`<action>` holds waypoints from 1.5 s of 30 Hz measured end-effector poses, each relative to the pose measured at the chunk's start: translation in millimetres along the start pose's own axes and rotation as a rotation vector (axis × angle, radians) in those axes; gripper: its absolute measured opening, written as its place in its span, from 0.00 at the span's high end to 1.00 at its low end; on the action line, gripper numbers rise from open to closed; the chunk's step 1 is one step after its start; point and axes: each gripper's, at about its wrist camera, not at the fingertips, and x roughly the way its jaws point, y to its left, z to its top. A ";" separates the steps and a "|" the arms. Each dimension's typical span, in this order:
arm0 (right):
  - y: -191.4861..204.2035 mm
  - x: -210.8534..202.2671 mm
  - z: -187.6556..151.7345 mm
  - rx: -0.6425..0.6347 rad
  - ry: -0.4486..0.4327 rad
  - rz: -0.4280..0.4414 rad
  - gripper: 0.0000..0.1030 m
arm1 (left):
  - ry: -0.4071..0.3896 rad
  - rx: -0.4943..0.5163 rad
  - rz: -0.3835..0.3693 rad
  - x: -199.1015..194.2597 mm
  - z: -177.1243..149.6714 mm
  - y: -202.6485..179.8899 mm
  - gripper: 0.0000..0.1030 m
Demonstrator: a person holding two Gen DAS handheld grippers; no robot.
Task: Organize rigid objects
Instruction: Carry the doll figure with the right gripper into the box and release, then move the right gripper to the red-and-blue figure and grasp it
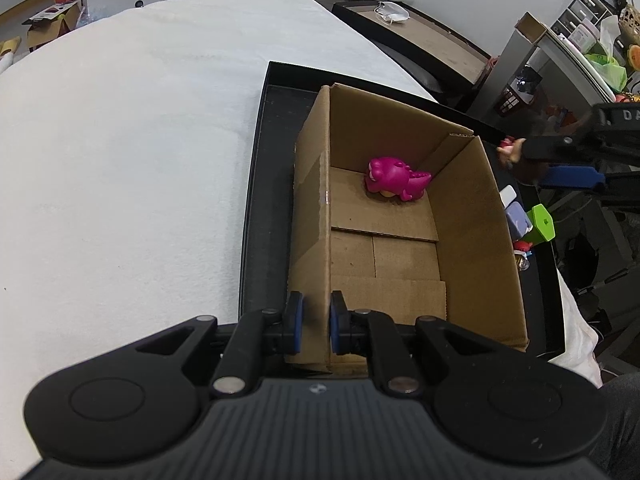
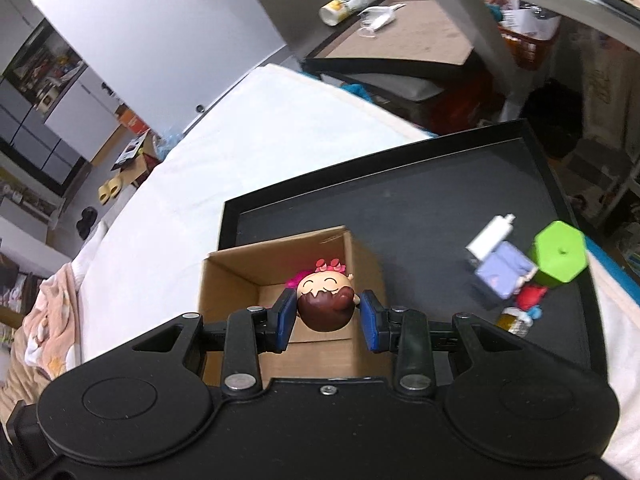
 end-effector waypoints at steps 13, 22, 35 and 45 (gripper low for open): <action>40.7 30.1 -10.8 -0.059 0.055 0.001 0.67 | 0.011 -0.018 -0.018 0.2 3.0 4.9 0.88; 70.1 38.3 -7.1 -0.122 0.042 0.030 0.66 | 0.015 -0.025 -0.019 0.6 3.1 5.2 0.87; 53.8 18.2 -9.8 -0.126 0.006 0.026 0.60 | 0.014 -0.034 -0.020 -0.5 3.8 6.2 0.87; 18.7 -7.9 -9.9 -0.096 -0.013 -0.015 0.60 | 0.013 -0.031 -0.009 -0.6 3.4 3.7 0.87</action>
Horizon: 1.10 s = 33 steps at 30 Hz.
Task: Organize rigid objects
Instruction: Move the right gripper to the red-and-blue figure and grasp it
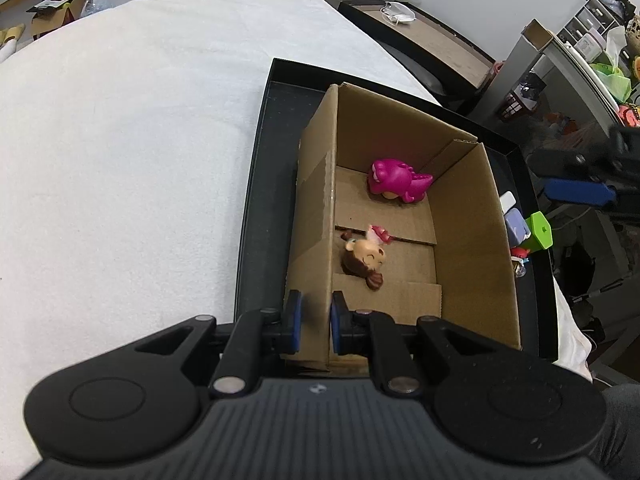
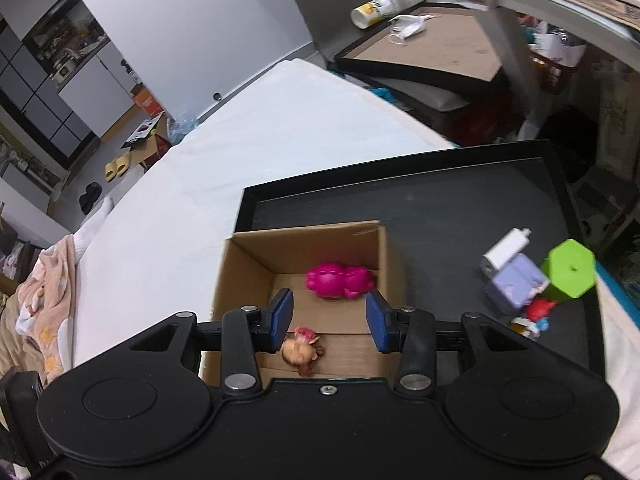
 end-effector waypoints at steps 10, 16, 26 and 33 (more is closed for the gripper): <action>-44.8 -12.5 -5.1 0.045 0.001 -0.044 0.60 | 0.000 0.006 0.013 0.6 0.3 -2.3 0.87; -74.6 -17.6 -8.3 0.080 0.002 -0.074 0.59 | 0.002 0.009 0.024 1.3 -0.1 -3.2 0.87; -108.0 -10.4 -17.7 0.126 0.026 -0.105 0.54 | 0.009 0.021 0.042 2.2 -1.2 -6.1 0.87; -126.6 1.5 -23.1 0.170 0.039 -0.114 0.54 | 0.014 0.023 0.052 2.5 -1.5 -7.1 0.87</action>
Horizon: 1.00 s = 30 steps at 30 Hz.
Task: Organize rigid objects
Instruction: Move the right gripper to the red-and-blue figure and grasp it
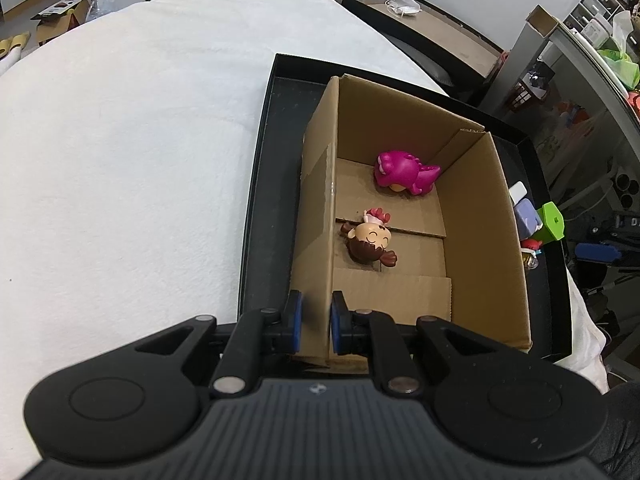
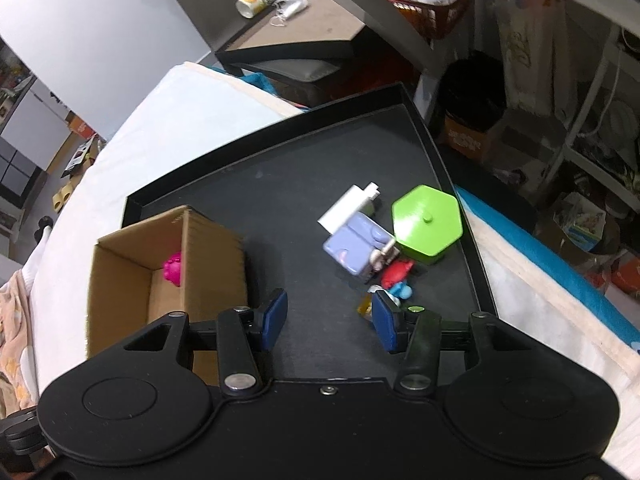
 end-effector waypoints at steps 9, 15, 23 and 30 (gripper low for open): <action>-25.4 29.8 -9.8 0.069 0.028 -0.022 0.54 | 0.005 -0.011 0.008 1.1 0.5 -0.2 0.88; -32.0 45.0 -6.1 0.097 0.031 -0.035 0.51 | 0.015 -0.004 0.033 3.3 2.9 -5.7 0.88; -43.8 65.4 -0.1 0.143 0.062 -0.028 0.51 | 0.022 -0.010 0.059 7.0 4.1 -8.2 0.88; -45.2 84.0 0.9 0.150 0.115 -0.042 0.51 | 0.029 -0.013 0.074 8.2 5.5 -10.7 0.88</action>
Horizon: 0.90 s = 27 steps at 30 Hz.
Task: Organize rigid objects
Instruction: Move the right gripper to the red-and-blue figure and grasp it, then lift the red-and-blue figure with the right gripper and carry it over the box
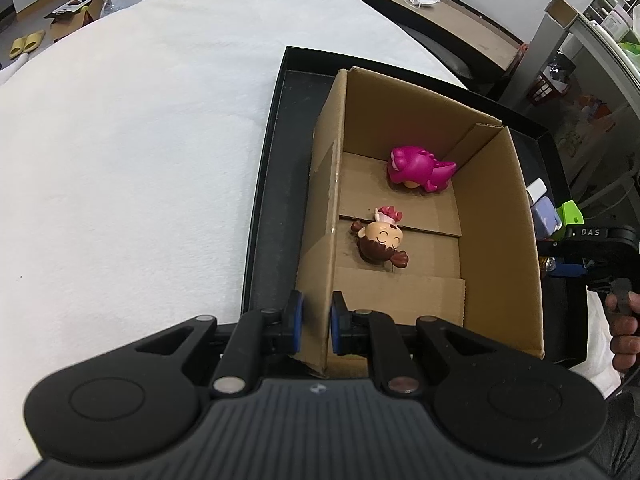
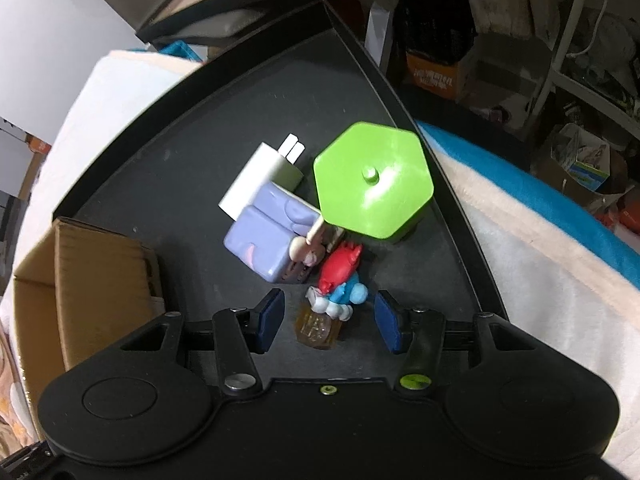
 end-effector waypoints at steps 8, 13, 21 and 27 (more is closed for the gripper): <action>16.2 2.3 -1.9 -0.106 -0.029 -0.052 0.59 | 0.000 0.003 0.009 1.6 2.0 -0.6 0.88; 13.0 -2.4 -7.7 -0.091 -0.011 -0.014 0.69 | 0.001 0.003 0.012 0.8 1.7 -1.7 0.88; 15.7 -33.1 -19.9 -0.100 -0.045 0.042 0.69 | -0.003 0.004 0.006 0.9 1.2 -0.7 0.88; 28.9 -50.1 -20.3 -0.134 -0.066 0.072 0.69 | -0.006 0.007 -0.001 0.5 1.0 0.6 0.87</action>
